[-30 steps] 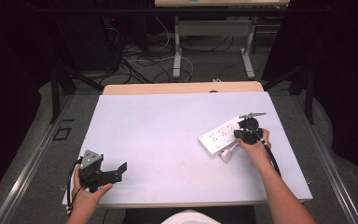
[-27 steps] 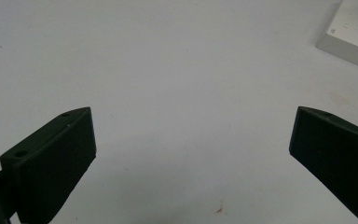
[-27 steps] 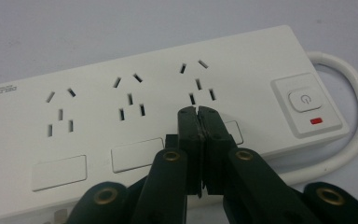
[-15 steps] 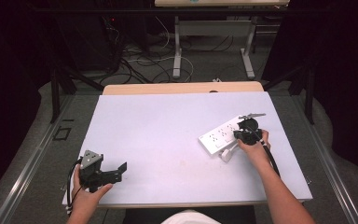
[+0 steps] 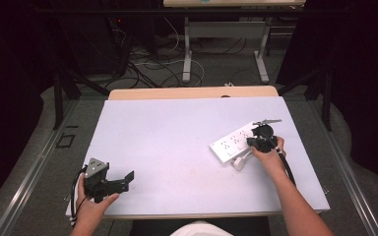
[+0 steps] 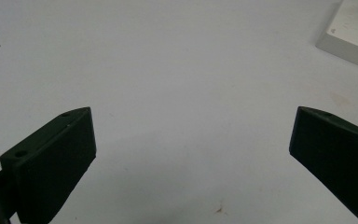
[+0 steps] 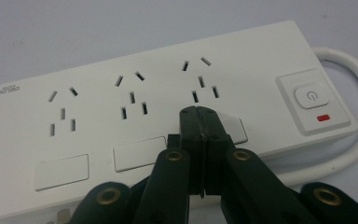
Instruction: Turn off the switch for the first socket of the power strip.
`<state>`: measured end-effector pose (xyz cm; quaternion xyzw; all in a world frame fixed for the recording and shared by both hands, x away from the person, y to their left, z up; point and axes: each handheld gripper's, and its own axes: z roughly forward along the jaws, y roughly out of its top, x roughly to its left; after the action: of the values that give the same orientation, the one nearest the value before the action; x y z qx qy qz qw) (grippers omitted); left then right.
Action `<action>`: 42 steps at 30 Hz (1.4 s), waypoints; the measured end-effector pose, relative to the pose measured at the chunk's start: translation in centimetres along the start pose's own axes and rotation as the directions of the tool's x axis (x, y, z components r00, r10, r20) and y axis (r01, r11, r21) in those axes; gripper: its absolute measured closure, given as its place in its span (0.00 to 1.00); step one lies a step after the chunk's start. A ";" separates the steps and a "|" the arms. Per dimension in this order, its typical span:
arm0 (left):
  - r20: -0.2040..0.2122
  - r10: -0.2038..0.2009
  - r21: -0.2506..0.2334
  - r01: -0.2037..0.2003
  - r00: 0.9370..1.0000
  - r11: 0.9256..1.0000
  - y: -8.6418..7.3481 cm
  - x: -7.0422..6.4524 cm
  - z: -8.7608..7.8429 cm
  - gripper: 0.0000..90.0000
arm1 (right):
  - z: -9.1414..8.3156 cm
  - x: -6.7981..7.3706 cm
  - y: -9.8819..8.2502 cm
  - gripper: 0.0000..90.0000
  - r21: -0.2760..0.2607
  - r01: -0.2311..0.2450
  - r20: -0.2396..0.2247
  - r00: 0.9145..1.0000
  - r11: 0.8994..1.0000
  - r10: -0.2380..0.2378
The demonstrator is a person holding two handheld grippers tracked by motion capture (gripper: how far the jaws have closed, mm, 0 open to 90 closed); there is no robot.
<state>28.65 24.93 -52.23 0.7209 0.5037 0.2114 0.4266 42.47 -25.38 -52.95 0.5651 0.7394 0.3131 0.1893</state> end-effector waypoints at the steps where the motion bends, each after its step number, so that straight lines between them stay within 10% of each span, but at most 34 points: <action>1: 0.002 -0.001 0.004 0.001 1.000 1.000 0.0 0.0 0.0 0.00 | 0.0 0.0 0.0 1.00 0.001 0.000 -0.001 1.000 1.000 0.000; 42: -0.008 -0.020 0.008 0.020 1.000 1.000 0.1 0.2 0.4 0.00 | -2.6 0.1 0.2 0.94 -0.061 -0.018 -0.057 0.998 0.998 0.015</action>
<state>29.11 24.93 -52.36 0.7168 0.5133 0.2078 0.4238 40.97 -25.93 -50.90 0.5560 0.7298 0.3531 0.1831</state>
